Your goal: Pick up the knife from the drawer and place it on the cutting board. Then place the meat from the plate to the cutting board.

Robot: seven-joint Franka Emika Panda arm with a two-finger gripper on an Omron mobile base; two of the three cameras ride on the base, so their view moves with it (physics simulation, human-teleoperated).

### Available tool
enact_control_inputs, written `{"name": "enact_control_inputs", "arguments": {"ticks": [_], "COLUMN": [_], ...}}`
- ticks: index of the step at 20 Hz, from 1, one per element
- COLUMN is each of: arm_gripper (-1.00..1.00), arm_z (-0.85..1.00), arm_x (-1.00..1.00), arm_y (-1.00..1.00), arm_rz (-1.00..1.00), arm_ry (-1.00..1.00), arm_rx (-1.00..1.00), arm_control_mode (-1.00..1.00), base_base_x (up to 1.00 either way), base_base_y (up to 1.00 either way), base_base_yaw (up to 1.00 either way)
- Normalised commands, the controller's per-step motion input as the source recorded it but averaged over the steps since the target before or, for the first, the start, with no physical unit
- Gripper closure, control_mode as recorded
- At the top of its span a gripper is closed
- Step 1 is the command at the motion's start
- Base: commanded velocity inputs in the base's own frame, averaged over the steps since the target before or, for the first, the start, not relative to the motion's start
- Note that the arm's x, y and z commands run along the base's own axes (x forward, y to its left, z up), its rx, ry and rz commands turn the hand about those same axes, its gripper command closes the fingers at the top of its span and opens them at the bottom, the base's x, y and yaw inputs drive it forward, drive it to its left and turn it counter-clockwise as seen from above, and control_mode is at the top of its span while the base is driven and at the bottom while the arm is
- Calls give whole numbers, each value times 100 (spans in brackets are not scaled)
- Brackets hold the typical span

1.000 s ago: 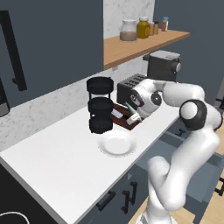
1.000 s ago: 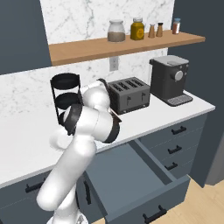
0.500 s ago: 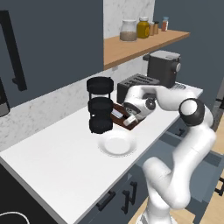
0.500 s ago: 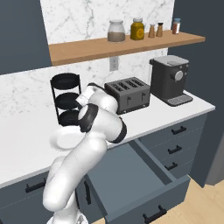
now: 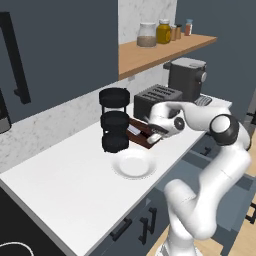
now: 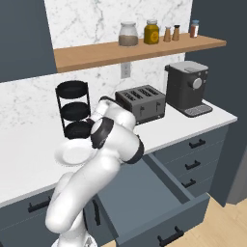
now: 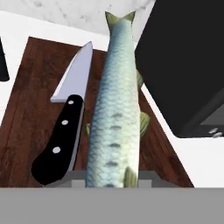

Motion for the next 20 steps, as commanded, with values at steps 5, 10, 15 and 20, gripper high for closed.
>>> {"name": "enact_control_inputs", "arguments": {"ticks": [5, 10, 15, 20], "arm_gripper": [-100, -100, -100, -100], "arm_z": [26, 59, 90, 92], "arm_x": [62, 43, -28, -100], "arm_y": [-1, 0, -14, -7], "arm_rz": [0, 0, 0, -1], "arm_ry": [14, 6, 0, 3], "arm_rx": [-4, -2, 0, 0], "arm_control_mode": [-100, -100, -100, -100], "base_base_x": [0, 0, 0, 0], "base_base_y": [0, 0, 0, 0], "base_base_yaw": [0, 0, 0, 0]}}
